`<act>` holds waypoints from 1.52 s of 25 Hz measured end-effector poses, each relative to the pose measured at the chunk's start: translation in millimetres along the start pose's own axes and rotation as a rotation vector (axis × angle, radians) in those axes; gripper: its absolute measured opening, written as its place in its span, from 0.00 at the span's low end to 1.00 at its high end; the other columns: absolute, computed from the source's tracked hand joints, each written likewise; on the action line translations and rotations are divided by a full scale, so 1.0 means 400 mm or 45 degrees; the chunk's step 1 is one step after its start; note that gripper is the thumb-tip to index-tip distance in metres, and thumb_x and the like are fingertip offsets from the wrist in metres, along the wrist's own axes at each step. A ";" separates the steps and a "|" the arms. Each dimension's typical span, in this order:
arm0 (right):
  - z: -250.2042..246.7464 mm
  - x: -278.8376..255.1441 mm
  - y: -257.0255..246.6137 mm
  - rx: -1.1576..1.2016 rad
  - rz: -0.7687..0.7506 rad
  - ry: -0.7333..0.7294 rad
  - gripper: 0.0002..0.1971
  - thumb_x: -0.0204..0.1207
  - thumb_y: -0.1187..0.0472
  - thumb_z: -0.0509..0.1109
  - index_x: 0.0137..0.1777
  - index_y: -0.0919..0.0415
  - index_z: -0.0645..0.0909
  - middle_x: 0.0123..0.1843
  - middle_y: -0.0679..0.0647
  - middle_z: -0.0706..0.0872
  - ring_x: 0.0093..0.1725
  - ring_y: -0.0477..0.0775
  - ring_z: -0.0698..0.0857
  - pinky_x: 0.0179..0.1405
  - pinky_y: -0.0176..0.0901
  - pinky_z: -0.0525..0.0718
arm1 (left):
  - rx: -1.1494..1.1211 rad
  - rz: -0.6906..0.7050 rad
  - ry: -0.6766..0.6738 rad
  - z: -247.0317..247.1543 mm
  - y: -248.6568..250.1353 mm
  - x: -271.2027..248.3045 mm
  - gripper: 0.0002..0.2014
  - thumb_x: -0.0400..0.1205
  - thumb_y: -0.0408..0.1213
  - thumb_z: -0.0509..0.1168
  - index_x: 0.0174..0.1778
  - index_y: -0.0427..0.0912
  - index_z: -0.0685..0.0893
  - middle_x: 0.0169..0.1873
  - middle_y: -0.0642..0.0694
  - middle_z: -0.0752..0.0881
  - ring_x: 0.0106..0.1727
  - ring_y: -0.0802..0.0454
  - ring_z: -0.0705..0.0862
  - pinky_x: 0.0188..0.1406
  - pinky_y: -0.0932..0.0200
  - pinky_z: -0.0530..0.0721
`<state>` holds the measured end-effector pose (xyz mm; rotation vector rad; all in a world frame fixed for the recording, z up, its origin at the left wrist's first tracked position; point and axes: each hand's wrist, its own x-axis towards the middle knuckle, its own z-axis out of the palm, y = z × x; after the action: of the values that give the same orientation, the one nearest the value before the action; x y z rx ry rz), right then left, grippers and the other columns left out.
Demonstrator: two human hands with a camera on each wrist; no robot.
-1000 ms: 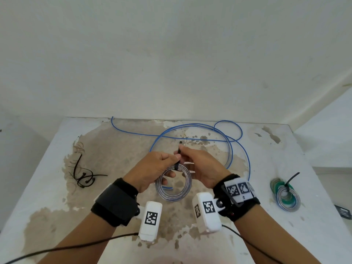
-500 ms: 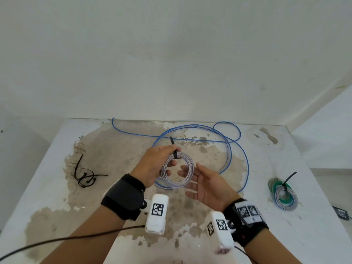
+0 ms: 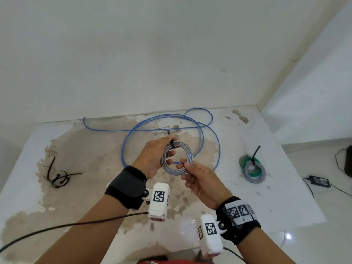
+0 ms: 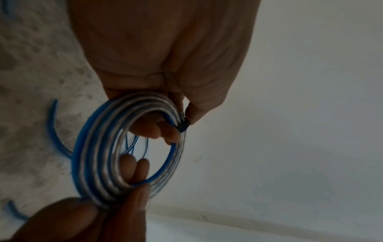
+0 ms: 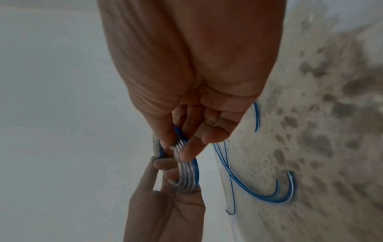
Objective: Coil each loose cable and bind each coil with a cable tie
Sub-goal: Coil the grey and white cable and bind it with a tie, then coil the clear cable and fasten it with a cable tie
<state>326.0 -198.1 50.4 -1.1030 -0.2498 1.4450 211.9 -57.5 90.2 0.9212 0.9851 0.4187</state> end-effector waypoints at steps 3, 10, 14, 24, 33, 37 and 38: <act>-0.062 -0.045 -0.027 0.067 0.010 -0.003 0.14 0.82 0.59 0.69 0.64 0.62 0.85 0.53 0.53 0.92 0.36 0.44 0.88 0.30 0.33 0.82 | -0.001 0.027 0.008 0.081 -0.027 -0.014 0.13 0.88 0.46 0.64 0.52 0.43 0.90 0.41 0.50 0.91 0.32 0.58 0.84 0.26 0.61 0.80; -0.216 -0.128 -0.069 0.320 0.054 -0.177 0.17 0.83 0.59 0.64 0.69 0.60 0.84 0.60 0.54 0.91 0.42 0.47 0.90 0.36 0.36 0.86 | -0.236 -0.068 0.007 0.236 -0.116 0.003 0.14 0.89 0.45 0.61 0.53 0.41 0.87 0.36 0.48 0.91 0.28 0.59 0.83 0.25 0.62 0.80; -0.339 -0.157 -0.061 0.030 -0.029 -0.075 0.13 0.84 0.61 0.67 0.65 0.60 0.85 0.53 0.52 0.91 0.37 0.44 0.85 0.34 0.34 0.80 | 0.024 -0.189 -0.029 0.303 -0.228 0.051 0.18 0.90 0.50 0.58 0.56 0.42 0.87 0.48 0.46 0.92 0.46 0.47 0.89 0.49 0.46 0.86; -0.698 -0.115 0.001 -1.962 -0.350 0.649 0.12 0.86 0.56 0.66 0.65 0.55 0.85 0.58 0.51 0.88 0.53 0.56 0.86 0.52 0.51 0.86 | 1.927 -0.082 -0.140 0.166 -0.510 0.120 0.36 0.80 0.49 0.70 0.82 0.48 0.62 0.81 0.45 0.56 0.78 0.34 0.61 0.73 0.45 0.70; -0.743 -0.075 0.046 -2.144 -0.064 0.671 0.16 0.87 0.55 0.63 0.73 0.52 0.80 0.68 0.52 0.80 0.61 0.58 0.80 0.57 0.50 0.83 | 2.006 -0.058 -0.168 0.159 -0.538 0.087 0.50 0.78 0.50 0.74 0.88 0.51 0.48 0.88 0.52 0.43 0.86 0.35 0.48 0.81 0.43 0.66; -0.749 -0.080 0.034 -2.093 -0.061 0.709 0.17 0.87 0.56 0.64 0.74 0.52 0.81 0.68 0.52 0.80 0.62 0.58 0.78 0.56 0.49 0.83 | 2.001 -0.053 -0.169 0.162 -0.540 0.085 0.49 0.79 0.50 0.73 0.88 0.51 0.47 0.88 0.52 0.42 0.87 0.36 0.46 0.82 0.42 0.64; -0.750 -0.077 0.030 -2.090 -0.055 0.713 0.16 0.87 0.56 0.64 0.73 0.51 0.81 0.68 0.52 0.80 0.63 0.57 0.78 0.56 0.49 0.83 | 2.003 -0.060 -0.170 0.162 -0.540 0.084 0.49 0.80 0.50 0.73 0.88 0.51 0.46 0.88 0.51 0.42 0.87 0.36 0.45 0.83 0.42 0.64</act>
<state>530.4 -361.2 -100.1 -2.6782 -1.1335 0.5879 264.9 -187.8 -89.4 2.2612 1.1279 -0.6106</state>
